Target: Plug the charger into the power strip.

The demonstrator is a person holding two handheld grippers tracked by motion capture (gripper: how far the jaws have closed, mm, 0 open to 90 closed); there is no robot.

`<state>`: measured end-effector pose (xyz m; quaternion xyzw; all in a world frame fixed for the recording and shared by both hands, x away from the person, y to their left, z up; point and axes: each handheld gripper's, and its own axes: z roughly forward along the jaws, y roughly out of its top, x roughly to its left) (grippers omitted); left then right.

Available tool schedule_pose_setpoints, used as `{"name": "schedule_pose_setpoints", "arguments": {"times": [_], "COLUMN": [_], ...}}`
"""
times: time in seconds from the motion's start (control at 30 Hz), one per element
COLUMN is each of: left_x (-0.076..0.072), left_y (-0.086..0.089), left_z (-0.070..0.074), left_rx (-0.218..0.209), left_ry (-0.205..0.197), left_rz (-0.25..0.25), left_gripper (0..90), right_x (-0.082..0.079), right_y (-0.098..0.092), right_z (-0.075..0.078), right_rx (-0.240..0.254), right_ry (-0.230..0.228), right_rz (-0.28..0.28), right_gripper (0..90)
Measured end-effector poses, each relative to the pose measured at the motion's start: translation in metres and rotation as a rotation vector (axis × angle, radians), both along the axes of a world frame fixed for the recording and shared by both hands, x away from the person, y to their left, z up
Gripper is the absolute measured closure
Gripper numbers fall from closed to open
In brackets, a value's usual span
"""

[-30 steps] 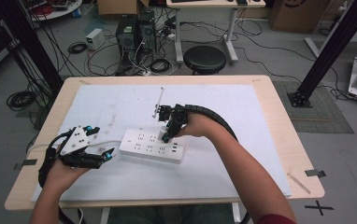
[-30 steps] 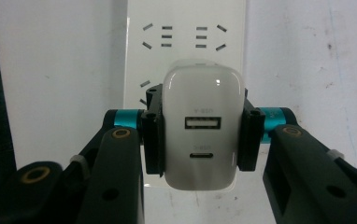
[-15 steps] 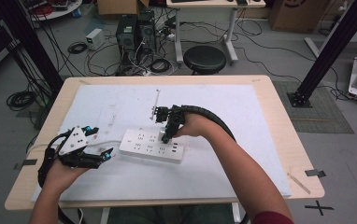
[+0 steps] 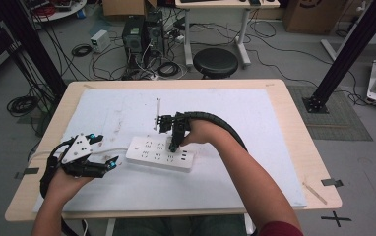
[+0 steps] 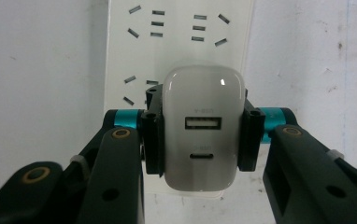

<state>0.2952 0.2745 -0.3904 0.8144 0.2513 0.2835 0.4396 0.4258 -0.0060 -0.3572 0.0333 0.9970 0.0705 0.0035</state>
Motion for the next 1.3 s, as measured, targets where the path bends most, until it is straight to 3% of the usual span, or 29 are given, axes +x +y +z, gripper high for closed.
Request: {"name": "schedule_pose_setpoints", "arguments": {"times": [0.13,0.17,0.2,0.27,0.37,0.63,0.7,0.73,0.77,0.8,0.9,1.07,1.13,1.2,1.23,1.27,1.3], "left_x": [0.004,0.004,0.005,0.005,0.009,0.005,0.004,0.004,0.004,0.004,0.005,0.009,0.010,0.012,0.012,0.013,0.013], "left_y": [-0.004,-0.005,-0.006,-0.006,-0.005,-0.004,-0.003,-0.003,-0.003,-0.003,-0.003,-0.006,-0.007,-0.010,-0.010,-0.012,-0.013], "left_z": [-0.001,0.000,0.000,0.000,0.000,0.003,0.003,0.003,0.003,0.004,0.007,0.011,0.011,0.013,0.013,0.015,0.016], "left_rx": [0.007,0.008,0.003,0.001,0.002,0.005,0.003,0.005,0.001,0.004,0.009,0.010,0.004,0.010,0.010,0.015,0.016], "left_ry": [-0.003,-0.003,-0.006,-0.009,0.000,-0.003,0.002,0.000,0.000,0.003,0.000,-0.003,-0.003,-0.004,-0.004,-0.005,-0.007], "left_rz": [-0.006,-0.005,-0.006,-0.006,0.000,0.007,0.011,0.011,0.010,0.009,0.003,-0.008,-0.007,-0.022,-0.022,-0.034,-0.038], "left_gripper": [14.8,14.9,14.8,14.9,14.9,14.9,14.9,14.9,14.9,14.9,14.9,14.9,14.9,14.9,14.9,14.9,14.9], "right_x": [-0.003,-0.004,-0.005,-0.003,-0.002,-0.003,-0.001,-0.001,-0.001,-0.001,-0.001,-0.008,-0.010,-0.017,-0.017,-0.021,-0.023], "right_y": [0.006,0.011,0.014,0.013,0.017,0.015,0.013,0.012,0.010,0.008,-0.003,-0.030,-0.036,-0.054,-0.054,-0.067,-0.074], "right_z": [-0.001,-0.007,-0.010,-0.010,-0.014,-0.015,-0.015,-0.015,-0.015,-0.014,-0.005,0.009,0.012,0.018,0.018,0.021,0.022], "right_rx": [-0.025,-0.067,-0.066,-0.063,-0.097,-0.083,-0.069,-0.058,-0.056,-0.040,0.050,0.202,0.223,0.301,0.301,0.360,0.382], "right_ry": [-0.015,-0.028,-0.032,-0.020,-0.014,-0.021,-0.004,0.000,-0.009,-0.015,0.008,0.008,0.007,0.004,0.004,-0.003,0.004], "right_rz": [0.000,0.003,-0.004,-0.011,-0.006,-0.015,-0.024,-0.014,-0.005,-0.028,-0.063,-0.133,-0.146,-0.163,-0.163,-0.189,-0.203], "right_gripper": [63.2,63.1,63.1,63.3,63.4,62.9,61.8,60.3,51.9,44.0,38.3,32.3,31.8,30.6,30.6,28.8,28.4]}}
